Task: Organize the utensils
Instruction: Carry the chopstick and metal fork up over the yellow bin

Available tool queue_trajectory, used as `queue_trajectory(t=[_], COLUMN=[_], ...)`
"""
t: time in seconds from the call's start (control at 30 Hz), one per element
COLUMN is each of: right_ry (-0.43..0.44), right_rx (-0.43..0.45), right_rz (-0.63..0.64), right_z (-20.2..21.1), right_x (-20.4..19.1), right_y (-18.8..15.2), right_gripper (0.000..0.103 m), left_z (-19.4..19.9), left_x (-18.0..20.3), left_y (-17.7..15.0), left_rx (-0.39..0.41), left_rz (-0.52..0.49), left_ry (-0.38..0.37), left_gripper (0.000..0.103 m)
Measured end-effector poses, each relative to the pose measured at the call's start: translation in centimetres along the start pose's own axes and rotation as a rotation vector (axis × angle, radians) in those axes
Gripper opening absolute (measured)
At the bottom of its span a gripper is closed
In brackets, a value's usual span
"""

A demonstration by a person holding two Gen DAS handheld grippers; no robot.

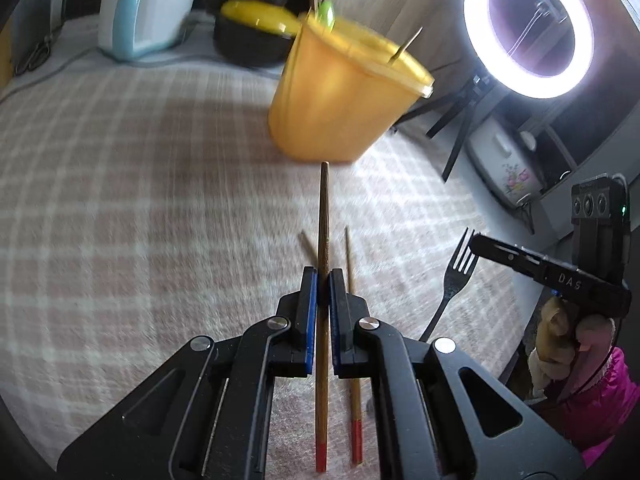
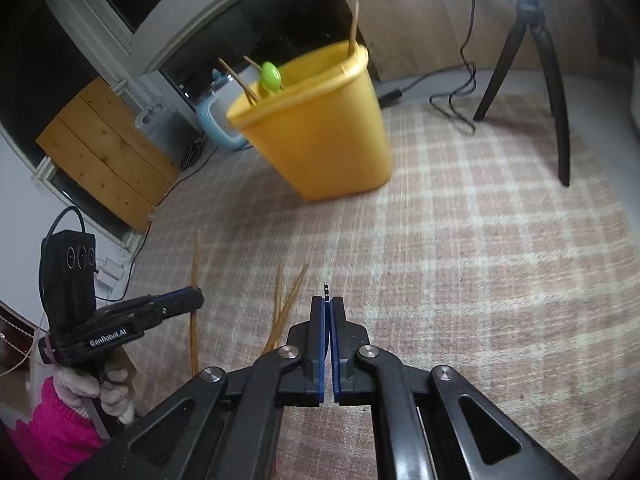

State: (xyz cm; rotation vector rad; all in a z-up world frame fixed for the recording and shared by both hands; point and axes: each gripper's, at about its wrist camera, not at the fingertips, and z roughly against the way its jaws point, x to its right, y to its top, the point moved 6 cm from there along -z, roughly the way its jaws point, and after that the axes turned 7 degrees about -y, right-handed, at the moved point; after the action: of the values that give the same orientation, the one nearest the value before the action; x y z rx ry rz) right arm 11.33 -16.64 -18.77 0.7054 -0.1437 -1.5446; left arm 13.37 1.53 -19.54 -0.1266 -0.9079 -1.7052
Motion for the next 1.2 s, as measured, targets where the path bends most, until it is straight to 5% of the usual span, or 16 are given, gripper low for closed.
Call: queue_trajectory(t=[0.63, 1.2], right_ry=[-0.091, -0.168], right_rx=[0.252, 0.420], right_rz=[0.101, 0.106], right_z=[8.6, 12.3], right_x=[0.9, 0.9], right_y=[5.5, 11.4], right_gripper=[0.000, 0.000], left_z=[5.5, 10.7], left_x=[3.2, 5.7], left_y=[7.2, 18.5], left_rx=[0.220, 0.445], left_rz=[-0.062, -0.167], left_ry=[0.020, 0.003], left_gripper=[0.004, 0.004])
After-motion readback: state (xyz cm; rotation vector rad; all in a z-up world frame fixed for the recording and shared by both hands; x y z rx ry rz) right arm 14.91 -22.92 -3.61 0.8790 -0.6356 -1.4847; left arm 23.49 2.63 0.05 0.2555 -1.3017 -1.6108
